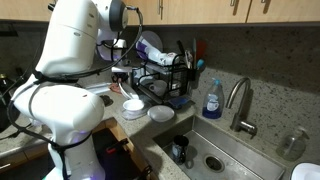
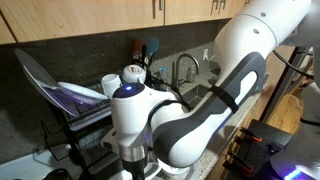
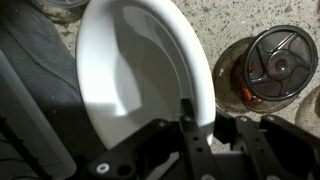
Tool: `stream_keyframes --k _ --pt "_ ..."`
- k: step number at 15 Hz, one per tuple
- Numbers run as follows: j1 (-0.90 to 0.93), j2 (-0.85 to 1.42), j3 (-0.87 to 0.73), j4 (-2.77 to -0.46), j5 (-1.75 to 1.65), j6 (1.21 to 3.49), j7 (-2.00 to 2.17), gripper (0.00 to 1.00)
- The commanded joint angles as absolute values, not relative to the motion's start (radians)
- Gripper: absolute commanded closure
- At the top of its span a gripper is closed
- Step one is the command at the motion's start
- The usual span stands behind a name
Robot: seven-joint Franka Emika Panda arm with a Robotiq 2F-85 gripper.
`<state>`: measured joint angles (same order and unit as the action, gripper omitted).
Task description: Put the white bowl on the dish rack on the counter
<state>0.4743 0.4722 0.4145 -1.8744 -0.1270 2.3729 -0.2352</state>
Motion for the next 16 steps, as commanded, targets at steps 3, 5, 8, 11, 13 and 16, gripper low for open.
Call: stream_keyframes --k 3,5,8,11,13,16 --pt "0.49 0.494 0.41 -1.853 -0.136 2.356 -0.231 0.96" --pt "0.497 0.506 0.411 -1.844 -0.146 2.355 -0.232 0.96" --pt "0.507 0.517 0.41 -1.841 -0.161 2.361 -0.233 0.96" --pt "0.522 0.525 0.41 -1.847 -0.184 2.372 -0.229 0.96" --pt "0.533 0.533 0.414 -1.849 -0.194 2.378 -0.229 0.96" --pt "0.55 0.549 0.416 -1.848 -0.214 2.382 -0.225 0.96"
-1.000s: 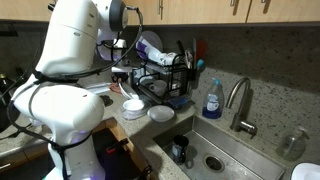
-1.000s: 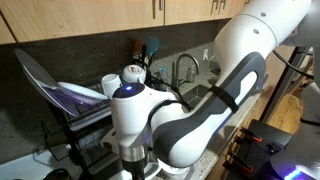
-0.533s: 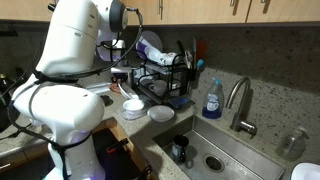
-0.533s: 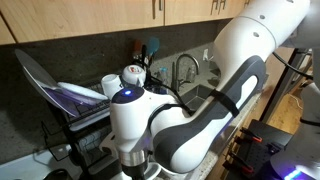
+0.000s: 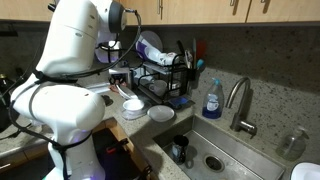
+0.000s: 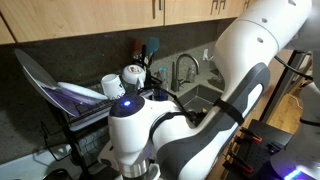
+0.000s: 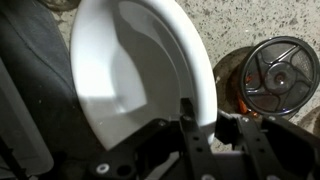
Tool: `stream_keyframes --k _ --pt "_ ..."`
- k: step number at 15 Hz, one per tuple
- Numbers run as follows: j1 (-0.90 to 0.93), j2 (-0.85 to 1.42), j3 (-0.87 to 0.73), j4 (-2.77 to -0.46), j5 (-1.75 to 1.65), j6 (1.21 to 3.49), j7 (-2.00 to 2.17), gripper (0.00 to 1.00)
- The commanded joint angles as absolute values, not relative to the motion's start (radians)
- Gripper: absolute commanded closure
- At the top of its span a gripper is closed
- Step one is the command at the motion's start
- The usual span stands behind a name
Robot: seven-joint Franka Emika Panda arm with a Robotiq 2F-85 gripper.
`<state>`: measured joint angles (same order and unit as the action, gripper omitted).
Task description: Put the white bowl on the dish rack on the counter
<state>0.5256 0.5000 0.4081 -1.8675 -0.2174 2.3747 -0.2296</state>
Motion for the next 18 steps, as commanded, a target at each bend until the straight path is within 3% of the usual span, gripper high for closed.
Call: stream_keyframes --k 1,18 --pt "0.554 0.556 0.418 -1.847 -0.218 2.382 -0.226 0.96" --pt "0.591 0.678 0.404 -1.787 -0.224 2.38 -0.257 0.96"
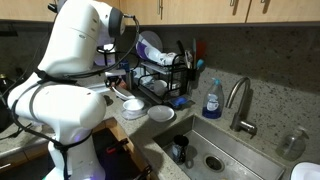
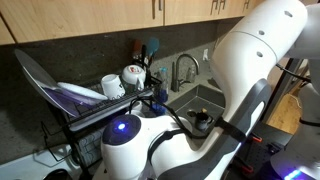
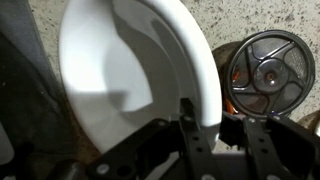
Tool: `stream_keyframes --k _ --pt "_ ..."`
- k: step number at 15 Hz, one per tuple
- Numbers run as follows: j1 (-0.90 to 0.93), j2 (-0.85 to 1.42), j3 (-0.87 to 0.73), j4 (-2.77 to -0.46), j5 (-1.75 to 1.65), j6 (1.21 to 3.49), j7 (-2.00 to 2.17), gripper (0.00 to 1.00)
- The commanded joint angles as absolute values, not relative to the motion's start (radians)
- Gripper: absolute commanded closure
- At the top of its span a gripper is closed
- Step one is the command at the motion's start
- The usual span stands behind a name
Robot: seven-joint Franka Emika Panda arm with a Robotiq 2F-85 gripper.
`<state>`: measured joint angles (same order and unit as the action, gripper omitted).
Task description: Put the white bowl on the dish rack on the counter
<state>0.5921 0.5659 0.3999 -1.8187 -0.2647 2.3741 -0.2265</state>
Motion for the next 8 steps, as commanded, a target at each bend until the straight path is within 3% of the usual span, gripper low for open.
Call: stream_keyframes --k 1,5,8 --pt "0.591 0.683 0.404 -1.784 -0.223 2.38 -0.259 0.96" --pt "0.589 0.702 0.402 -1.767 -0.216 2.366 -0.257 0.91" --pt "0.592 0.721 0.394 -1.747 -0.219 2.352 -0.253 0.95"
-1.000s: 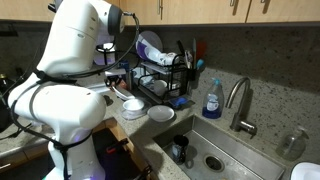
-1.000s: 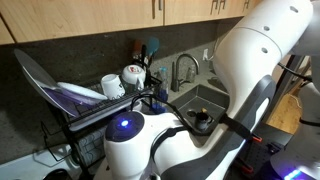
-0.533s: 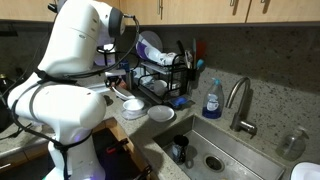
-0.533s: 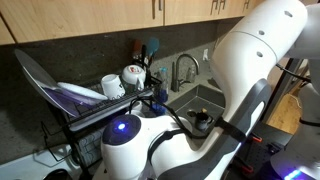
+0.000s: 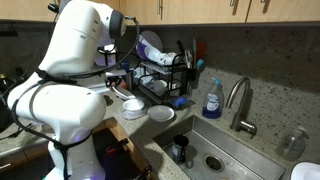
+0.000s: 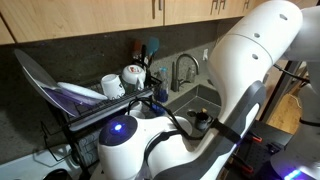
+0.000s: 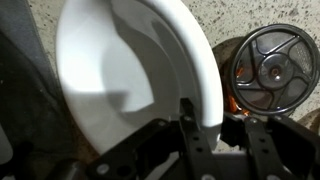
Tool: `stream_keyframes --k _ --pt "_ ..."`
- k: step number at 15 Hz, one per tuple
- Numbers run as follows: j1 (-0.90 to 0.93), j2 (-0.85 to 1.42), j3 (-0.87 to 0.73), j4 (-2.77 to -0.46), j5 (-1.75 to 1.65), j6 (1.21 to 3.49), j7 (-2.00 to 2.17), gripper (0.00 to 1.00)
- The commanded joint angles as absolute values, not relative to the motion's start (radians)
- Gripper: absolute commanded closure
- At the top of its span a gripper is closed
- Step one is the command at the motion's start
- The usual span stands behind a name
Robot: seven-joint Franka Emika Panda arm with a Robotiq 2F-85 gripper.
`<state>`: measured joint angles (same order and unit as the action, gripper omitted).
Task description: Put the white bowl on the dish rack on the counter
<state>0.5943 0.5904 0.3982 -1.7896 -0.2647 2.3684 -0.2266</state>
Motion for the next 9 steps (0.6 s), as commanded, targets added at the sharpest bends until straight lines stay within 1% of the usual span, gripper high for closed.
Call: stream_keyframes --k 1,3,4,5,6,7,8,9 --pt "0.592 0.725 0.394 -1.741 -0.218 2.348 -0.254 0.93" --pt "0.596 0.734 0.389 -1.727 -0.221 2.34 -0.253 0.94" --pt "0.6 0.738 0.385 -1.719 -0.223 2.331 -0.247 0.91" --pt "0.599 0.743 0.386 -1.712 -0.22 2.325 -0.25 0.85" --pt "0.597 0.748 0.388 -1.702 -0.216 2.315 -0.254 0.74" --pt "0.601 0.752 0.384 -1.694 -0.221 2.309 -0.25 0.68" --pt "0.601 0.755 0.385 -1.687 -0.219 2.303 -0.253 0.94" --pt "0.602 0.759 0.384 -1.681 -0.218 2.3 -0.251 0.95"
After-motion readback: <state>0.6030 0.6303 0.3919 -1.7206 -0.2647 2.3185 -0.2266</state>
